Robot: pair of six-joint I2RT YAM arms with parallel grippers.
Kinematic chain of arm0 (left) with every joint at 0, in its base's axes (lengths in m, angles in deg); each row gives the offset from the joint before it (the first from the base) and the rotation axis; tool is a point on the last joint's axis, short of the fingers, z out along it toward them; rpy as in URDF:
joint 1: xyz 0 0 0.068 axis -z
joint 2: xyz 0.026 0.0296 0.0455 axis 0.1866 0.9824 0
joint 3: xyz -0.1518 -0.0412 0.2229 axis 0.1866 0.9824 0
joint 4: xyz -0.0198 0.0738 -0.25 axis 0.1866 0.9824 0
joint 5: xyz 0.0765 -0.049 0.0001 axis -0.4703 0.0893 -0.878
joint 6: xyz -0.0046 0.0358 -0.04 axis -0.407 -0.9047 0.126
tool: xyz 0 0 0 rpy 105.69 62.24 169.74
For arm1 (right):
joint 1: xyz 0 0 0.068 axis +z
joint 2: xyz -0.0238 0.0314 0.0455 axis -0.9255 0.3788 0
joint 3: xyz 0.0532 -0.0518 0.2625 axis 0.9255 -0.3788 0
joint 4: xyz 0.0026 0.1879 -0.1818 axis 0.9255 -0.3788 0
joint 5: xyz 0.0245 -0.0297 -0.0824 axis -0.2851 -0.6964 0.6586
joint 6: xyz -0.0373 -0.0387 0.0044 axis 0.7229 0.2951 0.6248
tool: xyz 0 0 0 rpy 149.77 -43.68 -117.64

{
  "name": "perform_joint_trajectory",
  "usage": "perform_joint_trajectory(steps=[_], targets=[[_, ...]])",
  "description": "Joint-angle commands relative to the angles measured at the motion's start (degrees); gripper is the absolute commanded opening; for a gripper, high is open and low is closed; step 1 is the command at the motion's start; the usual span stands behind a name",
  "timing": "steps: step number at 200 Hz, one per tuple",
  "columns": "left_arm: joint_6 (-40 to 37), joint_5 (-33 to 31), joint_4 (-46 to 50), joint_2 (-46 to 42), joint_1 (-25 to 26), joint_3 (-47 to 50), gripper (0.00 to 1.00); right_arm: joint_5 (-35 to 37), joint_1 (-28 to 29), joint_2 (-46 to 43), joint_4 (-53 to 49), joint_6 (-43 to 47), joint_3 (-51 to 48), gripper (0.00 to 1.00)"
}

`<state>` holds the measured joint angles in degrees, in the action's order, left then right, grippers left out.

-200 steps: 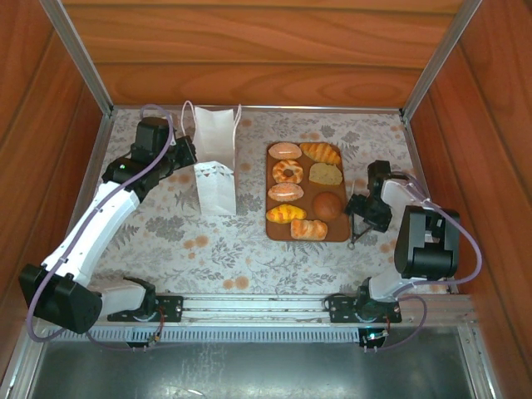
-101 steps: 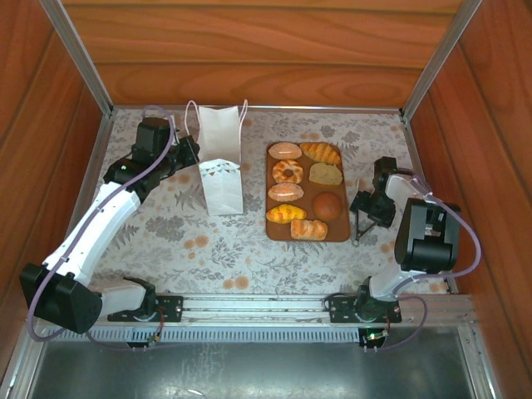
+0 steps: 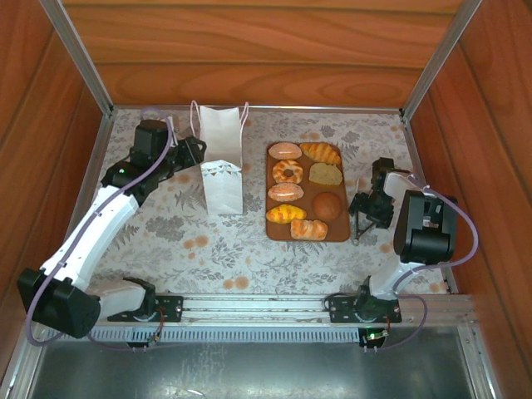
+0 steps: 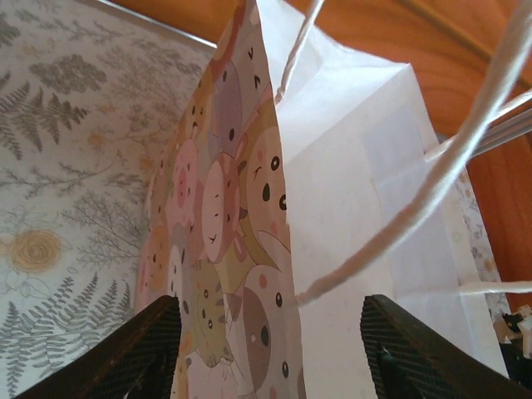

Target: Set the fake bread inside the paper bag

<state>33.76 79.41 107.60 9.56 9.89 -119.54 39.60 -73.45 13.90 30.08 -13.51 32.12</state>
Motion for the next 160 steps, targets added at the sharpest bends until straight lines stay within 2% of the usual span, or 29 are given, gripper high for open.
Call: perform_joint_trajectory(steps=[1,35,77,128,160], targets=[[-2.4,-3.7,-0.7,-3.1,0.0,0.5,0.64,-0.8,-0.5,0.8,1.3,0.8,-0.5,0.76],[-5.4,-6.6,-0.9,-6.2,-0.1,0.8,0.66,1.0,-0.5,-4.6,1.7,0.8,-2.1,0.67],[-6.9,-11.1,-3.9,-11.3,-0.1,3.5,0.7,1.3,-0.5,-11.1,-0.3,1.5,-2.7,0.51],[-8.7,-11.9,-4.1,-13.2,-0.1,3.6,0.74,0.1,-0.5,-19.5,-5.4,5.2,-1.9,0.49],[-7.6,-12.7,-1.1,-12.3,-0.7,1.2,0.84,-1.5,-0.4,-26.1,-9.2,8.5,0.2,0.49]])
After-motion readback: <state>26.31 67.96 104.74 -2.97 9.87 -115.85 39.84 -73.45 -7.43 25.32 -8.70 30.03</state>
